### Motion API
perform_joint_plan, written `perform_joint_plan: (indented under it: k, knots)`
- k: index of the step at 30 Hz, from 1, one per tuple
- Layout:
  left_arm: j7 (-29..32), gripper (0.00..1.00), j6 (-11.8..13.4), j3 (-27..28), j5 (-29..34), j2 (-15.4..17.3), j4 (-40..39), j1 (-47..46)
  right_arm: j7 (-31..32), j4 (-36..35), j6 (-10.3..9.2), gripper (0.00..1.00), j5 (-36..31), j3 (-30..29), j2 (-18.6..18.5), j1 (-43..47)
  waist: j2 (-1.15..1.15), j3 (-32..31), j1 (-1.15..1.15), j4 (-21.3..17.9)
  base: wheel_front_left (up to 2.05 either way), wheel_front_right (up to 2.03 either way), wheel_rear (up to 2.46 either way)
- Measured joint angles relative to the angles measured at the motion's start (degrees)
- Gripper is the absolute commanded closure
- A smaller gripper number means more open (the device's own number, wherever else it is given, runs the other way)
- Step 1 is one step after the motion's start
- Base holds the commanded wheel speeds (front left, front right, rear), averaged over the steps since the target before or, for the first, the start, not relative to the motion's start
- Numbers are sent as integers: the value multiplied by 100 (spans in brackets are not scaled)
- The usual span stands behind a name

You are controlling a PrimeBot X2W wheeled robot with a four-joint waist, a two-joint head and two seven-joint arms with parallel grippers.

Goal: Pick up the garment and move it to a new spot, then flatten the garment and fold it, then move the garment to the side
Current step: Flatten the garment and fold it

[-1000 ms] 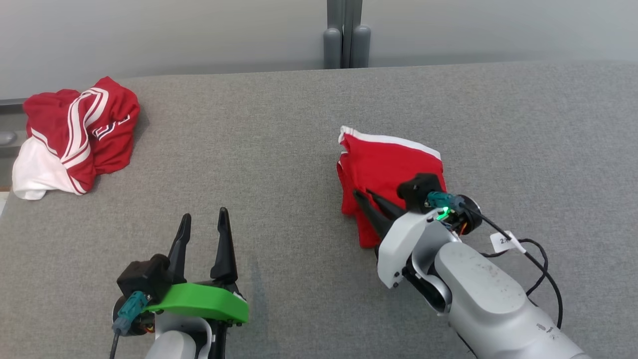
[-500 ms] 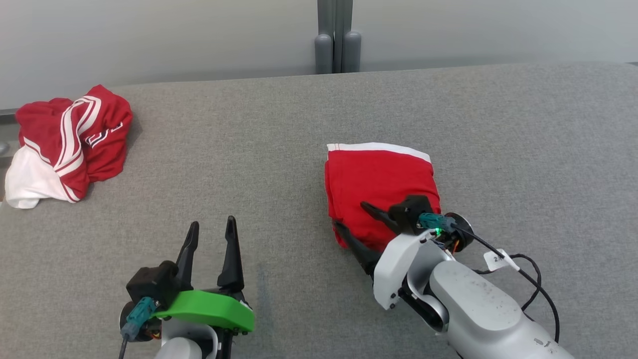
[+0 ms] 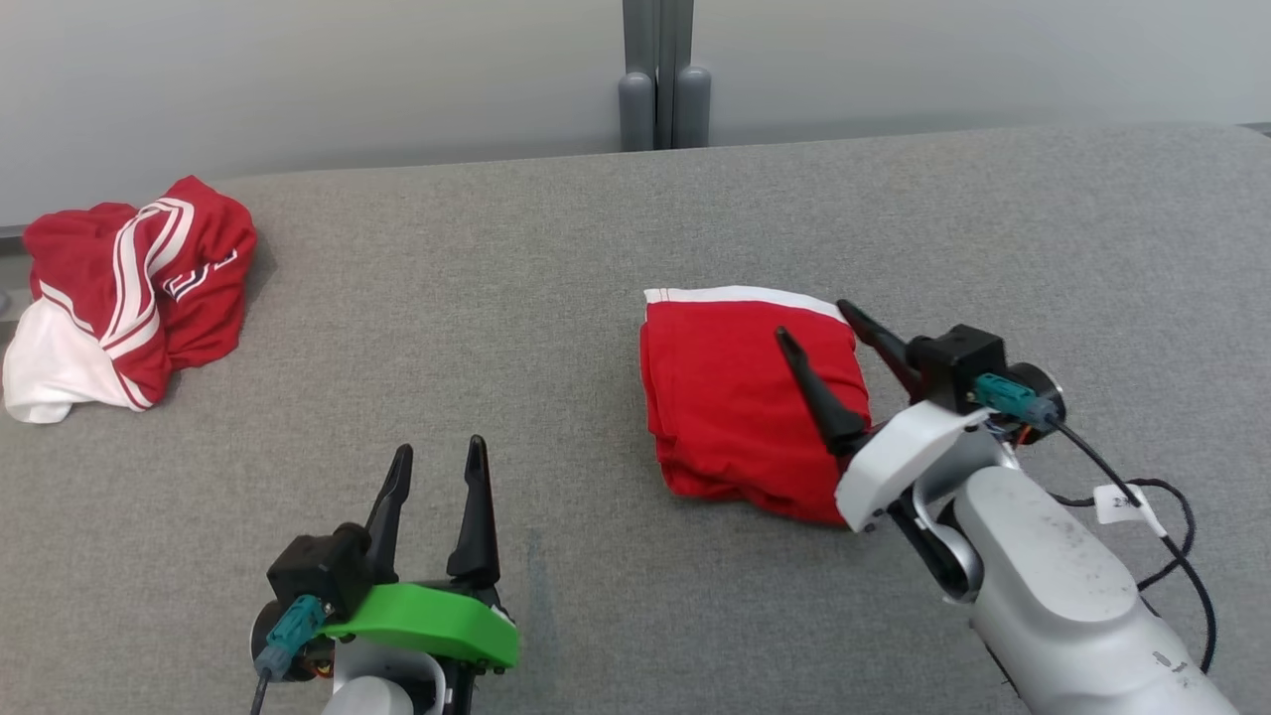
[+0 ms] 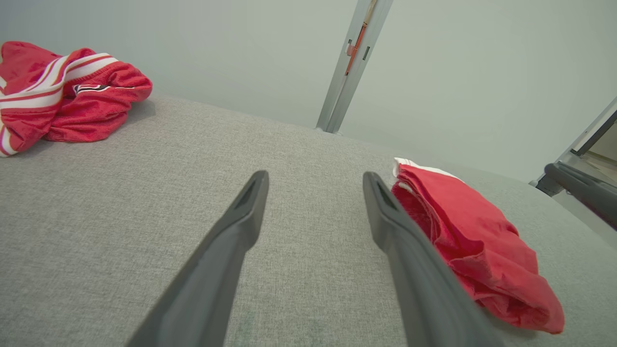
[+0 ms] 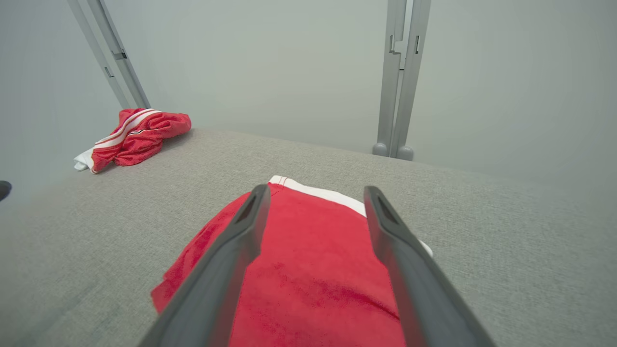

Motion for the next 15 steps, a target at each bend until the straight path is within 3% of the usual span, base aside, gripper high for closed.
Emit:
perform_joint_plan:
  k: [8,15]
  knots:
    - [0,0,-74,140,157,-2,32,19,-147,-318,0,0,-758,-1445,159,687,0,-169,0,-64,0,0,0]
    - [0,0,-112,281,464,-9,64,205,-157,-803,0,0,-1181,-2113,364,1411,0,-335,0,-183,0,0,0]
